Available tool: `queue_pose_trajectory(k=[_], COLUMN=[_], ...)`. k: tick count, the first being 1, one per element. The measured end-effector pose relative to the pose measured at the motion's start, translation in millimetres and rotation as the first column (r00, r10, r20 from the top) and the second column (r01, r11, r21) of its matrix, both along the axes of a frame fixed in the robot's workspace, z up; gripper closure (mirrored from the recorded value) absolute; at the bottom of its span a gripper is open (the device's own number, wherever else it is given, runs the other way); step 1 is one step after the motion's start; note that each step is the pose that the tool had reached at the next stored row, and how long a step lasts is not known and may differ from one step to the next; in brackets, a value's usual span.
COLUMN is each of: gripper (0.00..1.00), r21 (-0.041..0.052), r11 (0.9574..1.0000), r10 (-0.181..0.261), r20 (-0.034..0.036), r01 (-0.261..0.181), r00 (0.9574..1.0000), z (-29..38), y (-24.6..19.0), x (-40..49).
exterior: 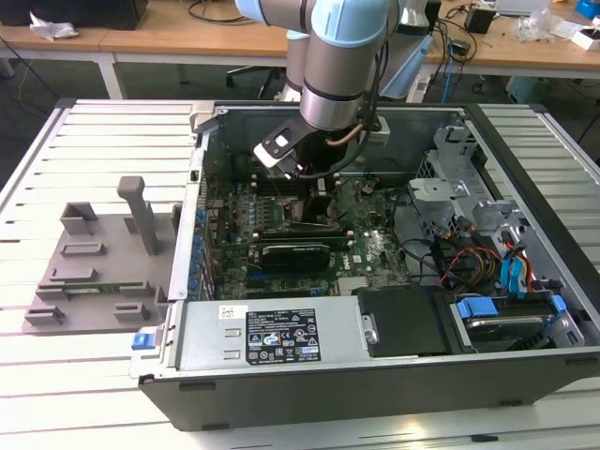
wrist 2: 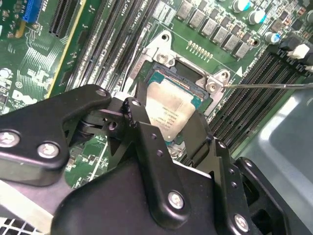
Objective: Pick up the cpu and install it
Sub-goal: 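Place the cpu into insertion slot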
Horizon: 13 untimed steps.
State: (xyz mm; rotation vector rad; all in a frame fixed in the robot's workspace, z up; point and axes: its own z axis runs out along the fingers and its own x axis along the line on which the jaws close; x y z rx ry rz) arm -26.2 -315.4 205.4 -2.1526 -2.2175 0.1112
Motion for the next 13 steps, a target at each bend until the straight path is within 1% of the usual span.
queue_pose_trajectory(k=[4, 9, 13], gripper=[0.47, 0.47, 0.47], r21=[0.0016, 0.0043, 0.0040], r11=[0.9998, 0.9997, 0.9997], r10=[0.020, 0.022, 0.022], r20=[0.0001, 0.0003, 0.0000], r01=[-0.020, -0.022, -0.022], r00=[0.9998, 0.9998, 0.9998], z=[-0.7, -2.3, -4.0], y=[0.0, 0.1, 0.0], x=[-1.1, -1.3, -1.3])
